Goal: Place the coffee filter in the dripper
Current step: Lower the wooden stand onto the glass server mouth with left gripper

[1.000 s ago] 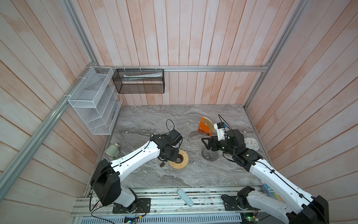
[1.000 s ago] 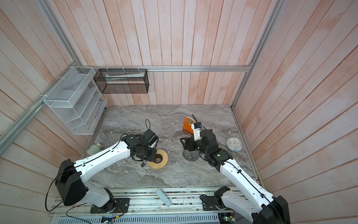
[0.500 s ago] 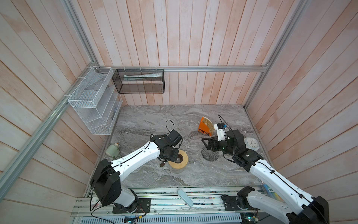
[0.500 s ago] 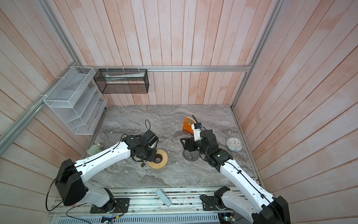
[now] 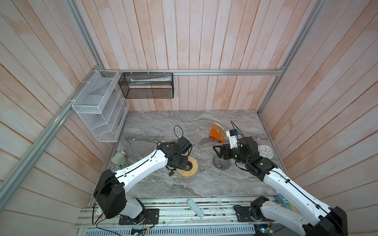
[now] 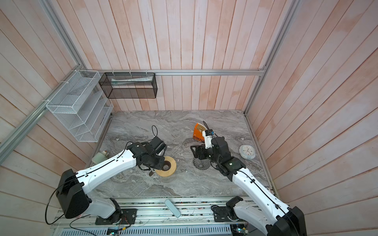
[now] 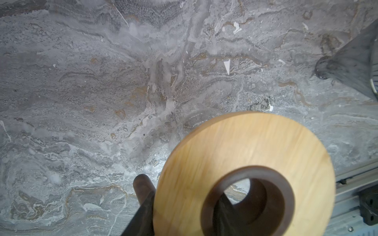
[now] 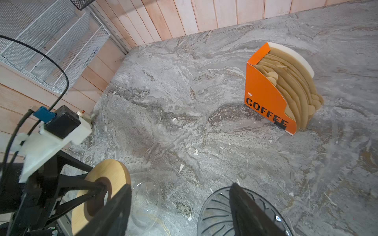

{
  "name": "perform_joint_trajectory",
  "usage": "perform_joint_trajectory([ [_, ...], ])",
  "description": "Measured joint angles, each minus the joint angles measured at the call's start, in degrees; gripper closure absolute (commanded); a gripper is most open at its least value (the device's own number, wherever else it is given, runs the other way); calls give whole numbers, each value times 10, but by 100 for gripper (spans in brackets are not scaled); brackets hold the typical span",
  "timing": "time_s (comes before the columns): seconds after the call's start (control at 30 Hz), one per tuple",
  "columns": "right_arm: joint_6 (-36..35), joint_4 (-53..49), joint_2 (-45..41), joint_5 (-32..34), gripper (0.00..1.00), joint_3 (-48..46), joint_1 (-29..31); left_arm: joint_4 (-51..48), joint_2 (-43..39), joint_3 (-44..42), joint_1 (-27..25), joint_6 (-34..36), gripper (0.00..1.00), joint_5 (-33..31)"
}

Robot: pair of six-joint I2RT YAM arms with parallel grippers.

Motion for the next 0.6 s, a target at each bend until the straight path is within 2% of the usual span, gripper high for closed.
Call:
perform_joint_trajectory([
  [0.43, 1, 0, 0, 0, 24, 0, 0, 7, 0, -10, 0, 0, 51, 5],
  [0.5, 0, 0, 0, 0, 24, 0, 0, 9, 0, -10, 0, 0, 44, 7],
  [0.53, 1, 0, 0, 0, 24, 0, 0, 9, 0, -10, 0, -2, 33, 8],
  [0.6, 1, 0, 0, 0, 24, 0, 0, 11, -1, -10, 0, -3, 31, 12],
])
